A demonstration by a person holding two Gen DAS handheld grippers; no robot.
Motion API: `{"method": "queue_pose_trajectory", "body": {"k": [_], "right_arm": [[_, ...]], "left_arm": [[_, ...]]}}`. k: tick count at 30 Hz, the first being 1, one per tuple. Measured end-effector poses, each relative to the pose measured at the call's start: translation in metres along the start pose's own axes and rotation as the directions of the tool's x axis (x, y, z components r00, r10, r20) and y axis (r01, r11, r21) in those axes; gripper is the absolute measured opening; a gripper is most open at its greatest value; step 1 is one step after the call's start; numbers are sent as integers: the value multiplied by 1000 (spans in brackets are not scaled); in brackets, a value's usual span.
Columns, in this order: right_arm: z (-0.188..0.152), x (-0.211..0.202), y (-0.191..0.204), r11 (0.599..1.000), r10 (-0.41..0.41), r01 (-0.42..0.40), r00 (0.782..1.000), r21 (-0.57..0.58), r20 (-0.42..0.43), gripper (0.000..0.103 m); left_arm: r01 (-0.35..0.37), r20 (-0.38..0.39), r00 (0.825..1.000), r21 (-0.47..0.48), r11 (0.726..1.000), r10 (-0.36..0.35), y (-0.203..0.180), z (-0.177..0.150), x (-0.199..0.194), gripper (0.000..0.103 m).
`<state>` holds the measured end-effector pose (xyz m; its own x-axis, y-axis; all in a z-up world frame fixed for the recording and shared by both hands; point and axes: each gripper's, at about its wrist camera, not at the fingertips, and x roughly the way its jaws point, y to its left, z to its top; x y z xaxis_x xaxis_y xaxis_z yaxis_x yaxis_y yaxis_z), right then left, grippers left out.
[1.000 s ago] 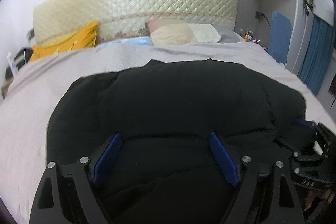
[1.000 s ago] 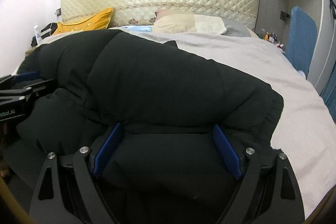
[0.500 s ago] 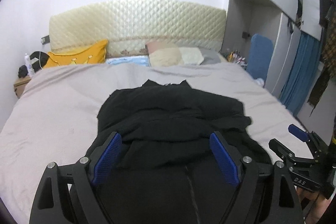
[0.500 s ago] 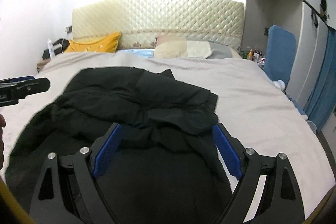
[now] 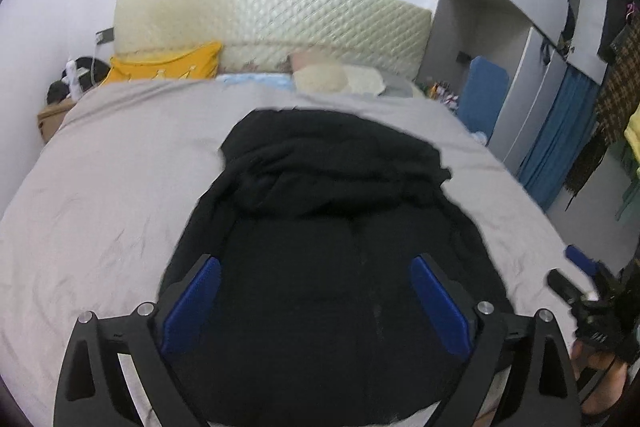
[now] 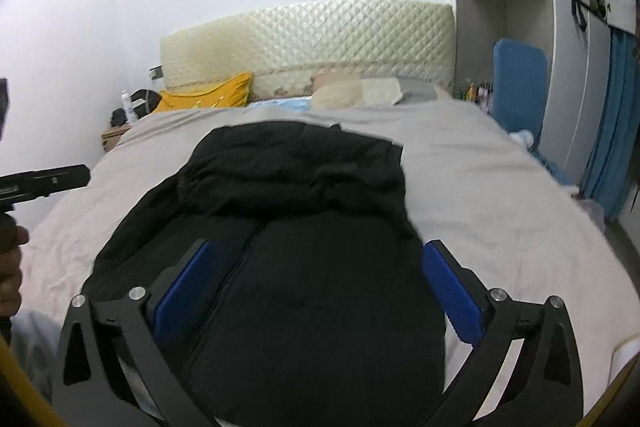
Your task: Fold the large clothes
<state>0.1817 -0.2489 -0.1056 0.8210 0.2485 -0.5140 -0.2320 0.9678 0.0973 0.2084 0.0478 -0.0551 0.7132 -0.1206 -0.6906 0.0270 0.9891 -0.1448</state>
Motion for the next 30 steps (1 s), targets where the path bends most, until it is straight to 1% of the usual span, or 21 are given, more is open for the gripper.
{"method": "queue_pose_trajectory", "body": {"k": [2,3,5,8,10,13,16,19,21,24,26,29,30], "right_arm": [[-13,-3,-1,1000,-2,2,1000,-9,-14,103],[-16,-2,-1,1000,-7,7,1000,-9,-25,103],[-27,5,-10,1000,-12,12,998,-3,-65,103],[-37,18,-25,999,-32,34,992,20,-122,103],[-41,28,-44,996,-34,47,985,77,-166,103],[-44,32,-70,988,-17,46,982,148,-189,103],[-48,41,-101,972,-36,90,970,217,-241,103],[-58,55,-125,944,-7,106,953,312,-303,103],[-65,60,-135,922,-7,135,942,362,-335,103],[-81,72,-149,884,46,141,923,446,-383,103],[-89,79,-155,860,62,159,910,485,-409,103],[-101,86,-160,830,85,180,894,527,-440,103],[-106,90,-163,812,104,187,886,553,-452,103]], "left_arm": [[-12,-34,999,-16,1000,11,18,-12,1,97],[-18,-65,998,-35,999,16,32,-19,3,97],[-29,-103,994,-61,998,23,49,-27,9,97],[-59,-155,987,-129,990,39,84,-38,18,97],[-76,-193,980,-180,981,40,108,-45,24,97],[-104,-223,973,-213,971,55,130,-51,32,97],[-106,-250,967,-244,964,43,145,-54,42,97],[-99,-290,957,-280,955,14,154,-57,55,96],[-82,-312,950,-294,952,-15,156,-57,63,96],[-79,-348,937,-288,954,-27,156,-57,74,96],[-64,-366,930,-286,956,-47,154,-57,79,96],[-75,-388,921,-274,959,-39,155,-58,86,96],[-84,-394,919,-273,958,-32,155,-58,88,96]]}}
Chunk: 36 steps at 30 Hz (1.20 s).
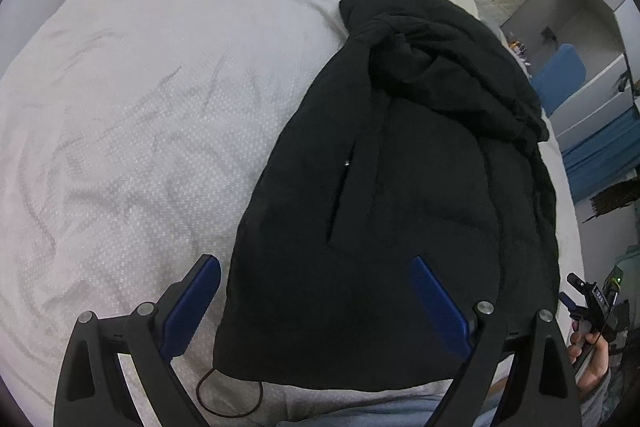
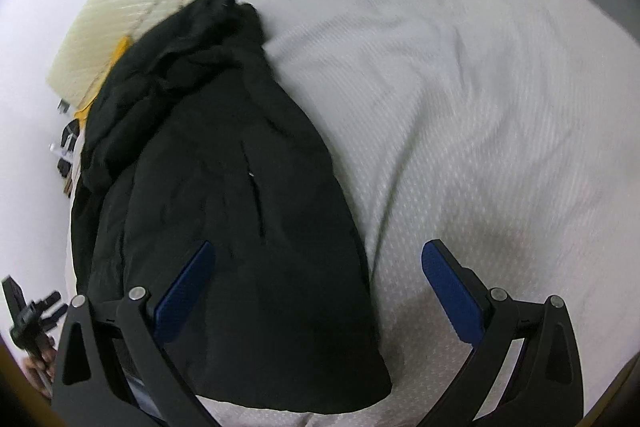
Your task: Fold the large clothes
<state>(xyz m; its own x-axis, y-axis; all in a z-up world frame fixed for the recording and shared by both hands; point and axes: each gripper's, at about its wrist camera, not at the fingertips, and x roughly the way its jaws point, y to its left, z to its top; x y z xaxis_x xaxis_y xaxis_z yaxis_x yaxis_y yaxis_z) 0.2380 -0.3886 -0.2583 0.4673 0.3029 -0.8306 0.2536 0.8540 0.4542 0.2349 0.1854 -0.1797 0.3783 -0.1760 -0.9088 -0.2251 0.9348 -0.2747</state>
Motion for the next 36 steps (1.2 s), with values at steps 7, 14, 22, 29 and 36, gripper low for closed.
{"method": "queue_pose_trajectory", "body": {"k": [7,14,22,29,36], "right_arm": [[-10,38,-13,989,99,-78,981,128,-166,103],[-23,36,24,974,227,-226,955,27,-193,103],[-26,6,33,860,510,-510,853,35,-112,103],[-32,-2,55,869,486,-491,870,-60,-86,103],[-39,19,30,945,326,-325,940,30,-98,103]], "left_arm": [[-18,-36,999,26,999,19,-5,6,14,96],[37,-108,993,-23,999,-40,-4,0,28,96],[-24,-115,993,-107,994,12,18,1,30,96],[-68,-126,991,-186,980,44,36,4,35,96],[-57,-181,983,-230,972,15,44,9,47,96]]}}
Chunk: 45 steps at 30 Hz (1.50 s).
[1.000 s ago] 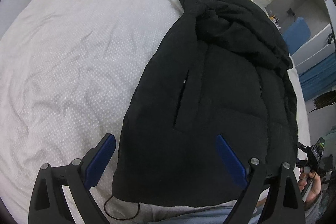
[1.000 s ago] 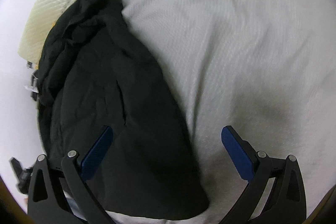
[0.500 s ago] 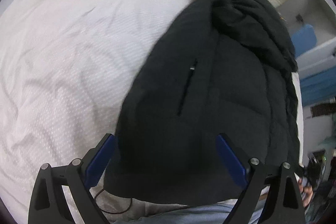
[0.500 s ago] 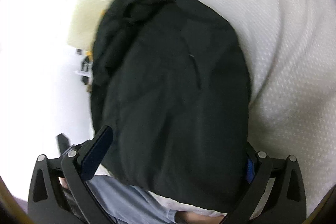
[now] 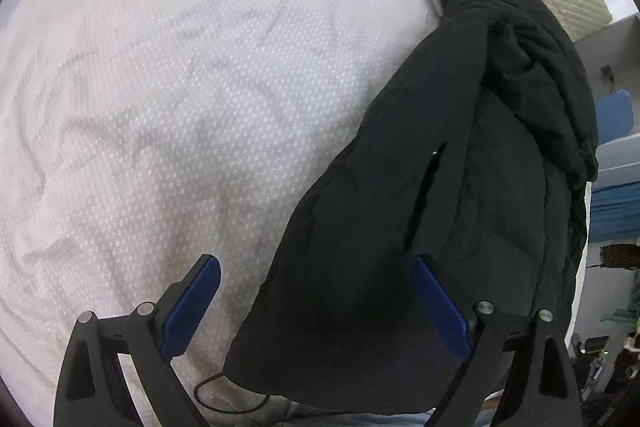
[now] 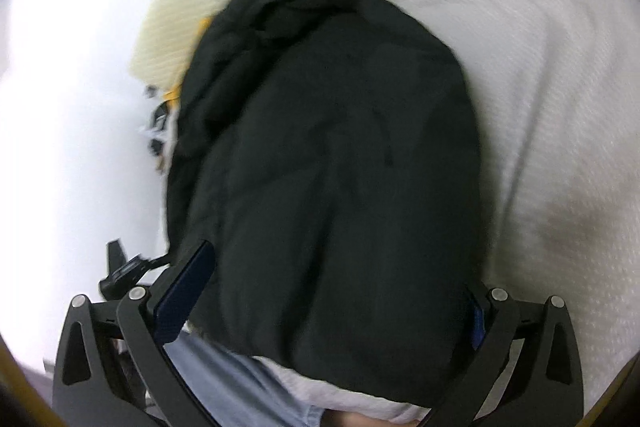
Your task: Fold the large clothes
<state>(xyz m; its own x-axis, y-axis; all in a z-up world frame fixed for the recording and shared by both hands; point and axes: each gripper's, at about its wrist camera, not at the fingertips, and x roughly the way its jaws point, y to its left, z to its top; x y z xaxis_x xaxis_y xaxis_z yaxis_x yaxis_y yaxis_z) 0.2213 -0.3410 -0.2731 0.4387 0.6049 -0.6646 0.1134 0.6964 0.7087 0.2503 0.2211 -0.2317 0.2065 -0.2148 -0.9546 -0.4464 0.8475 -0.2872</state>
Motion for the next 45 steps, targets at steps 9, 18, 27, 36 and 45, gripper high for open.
{"method": "queue_pose_trajectory", "body": {"k": [9,18,27,36,45], "right_arm": [[4,20,-41,976,-102,118,991,181,-92,103],[4,18,-10,990,114,-105,988,92,-102,103],[0,16,-9,995,74,-69,994,70,-76,88],[1,25,-2,999,42,-39,995,33,-96,49],[3,-5,38,985,110,-105,994,-139,23,18]], "left_arm": [[0,-95,995,12,1000,1,-14,7,25,96],[185,-190,968,115,976,-162,-51,3,36,96],[244,-202,954,96,965,-221,-54,4,51,94],[332,-194,936,212,919,-294,-85,-5,43,52],[351,-77,936,279,894,-343,-91,-18,-4,12]]}}
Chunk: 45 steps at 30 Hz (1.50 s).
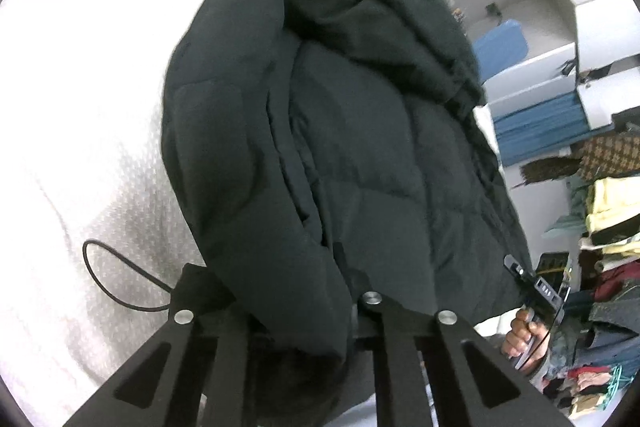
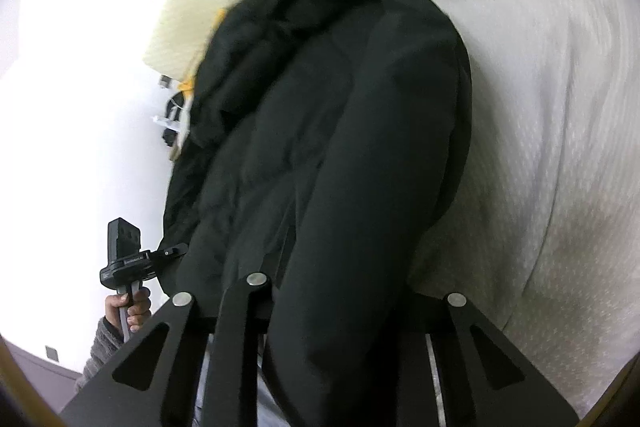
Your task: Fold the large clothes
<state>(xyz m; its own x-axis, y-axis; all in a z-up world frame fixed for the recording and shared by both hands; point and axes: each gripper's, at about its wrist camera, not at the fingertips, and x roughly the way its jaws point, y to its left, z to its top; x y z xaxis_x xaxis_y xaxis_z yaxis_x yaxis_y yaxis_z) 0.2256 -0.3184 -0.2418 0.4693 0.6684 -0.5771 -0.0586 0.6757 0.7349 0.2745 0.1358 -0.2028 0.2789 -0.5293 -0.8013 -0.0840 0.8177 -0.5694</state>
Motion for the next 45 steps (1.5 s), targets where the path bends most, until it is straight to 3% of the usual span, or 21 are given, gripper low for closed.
{"method": "queue_pose_trajectory", "body": {"k": [10,21,27,30,33,36,40,45], "right_arm": [[13,-75,31,993,101,-91,984,-72,149,16],[-2,-164,90,979,165,-130,959,-159,231,16],[-20,-204,129,968,192,-140,946,-207,261,16],[-19,-223,142,961,229,-168,929,-220,291,16],[-15,-233,157,955,238,-165,921,-244,309,16],[7,-222,162,959,218,-144,927,-245,305,17],[48,-193,147,976,179,-133,941,-175,287,17],[103,-154,127,993,94,-72,960,-92,264,17]], "left_arm": [[114,154,981,26,993,-117,-27,-17,-101,6],[179,322,928,52,982,-186,-21,-74,-243,2],[209,341,912,88,974,-227,-32,-103,-289,2],[197,362,904,120,973,-227,-43,-107,-312,3],[171,377,902,136,976,-211,-57,-102,-317,3],[135,371,912,133,982,-175,-63,-84,-315,3],[68,356,930,85,994,-94,-70,-35,-289,3],[-52,352,936,74,996,23,-91,27,-254,3]]}}
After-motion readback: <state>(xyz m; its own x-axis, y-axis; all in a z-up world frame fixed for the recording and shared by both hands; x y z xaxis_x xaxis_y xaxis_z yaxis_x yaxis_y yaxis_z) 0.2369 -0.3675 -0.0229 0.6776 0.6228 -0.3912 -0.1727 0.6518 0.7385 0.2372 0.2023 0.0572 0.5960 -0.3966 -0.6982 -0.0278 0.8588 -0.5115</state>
